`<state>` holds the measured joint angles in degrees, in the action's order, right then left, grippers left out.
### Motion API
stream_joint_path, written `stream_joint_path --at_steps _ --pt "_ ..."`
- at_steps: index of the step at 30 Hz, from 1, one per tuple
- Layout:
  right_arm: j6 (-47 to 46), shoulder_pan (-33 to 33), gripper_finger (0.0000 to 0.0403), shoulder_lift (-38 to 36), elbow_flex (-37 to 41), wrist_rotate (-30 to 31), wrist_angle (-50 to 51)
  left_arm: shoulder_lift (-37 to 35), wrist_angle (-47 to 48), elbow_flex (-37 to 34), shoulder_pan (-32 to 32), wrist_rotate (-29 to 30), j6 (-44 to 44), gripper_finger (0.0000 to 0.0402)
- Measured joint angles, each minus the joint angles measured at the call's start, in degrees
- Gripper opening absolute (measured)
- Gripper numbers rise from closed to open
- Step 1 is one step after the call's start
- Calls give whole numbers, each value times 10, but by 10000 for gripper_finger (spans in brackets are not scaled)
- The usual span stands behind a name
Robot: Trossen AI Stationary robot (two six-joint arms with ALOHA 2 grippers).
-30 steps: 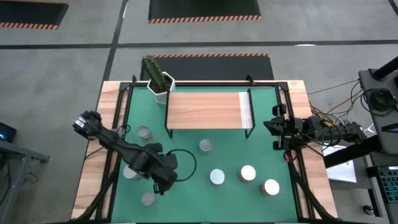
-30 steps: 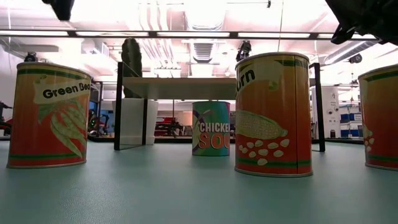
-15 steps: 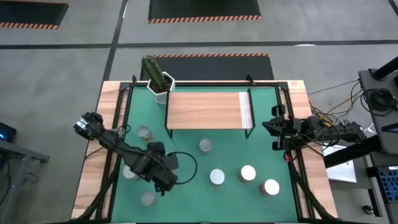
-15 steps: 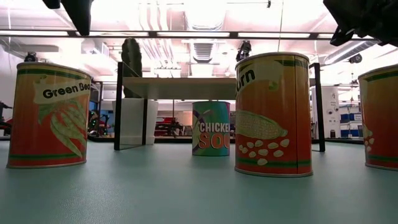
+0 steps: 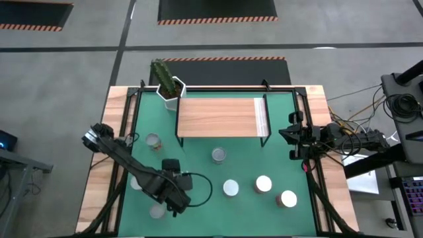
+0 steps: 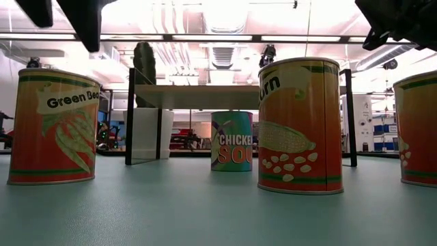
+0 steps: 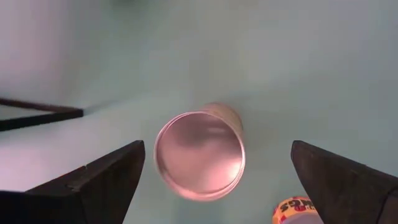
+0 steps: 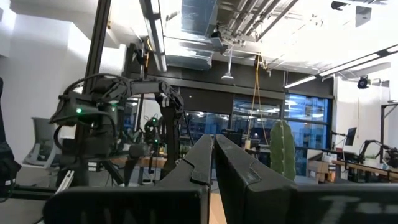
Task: Pick and place cans onto a shelf
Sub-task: Put the canned green beans on the shelf
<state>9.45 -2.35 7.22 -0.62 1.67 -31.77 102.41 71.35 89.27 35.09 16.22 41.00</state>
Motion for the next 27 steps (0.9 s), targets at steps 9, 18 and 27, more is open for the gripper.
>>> stream_joint_path --at_steps 9,18,27 --pt "1 0 9 0 0 0 0 -1 -21 -47 0 -1 -3 385" --pt "1 0 9 0 0 0 1 -2 -43 -85 0 -3 -3 385" --pt "1 0 9 0 0 0 2 -2 -60 -121 0 -3 0 381"
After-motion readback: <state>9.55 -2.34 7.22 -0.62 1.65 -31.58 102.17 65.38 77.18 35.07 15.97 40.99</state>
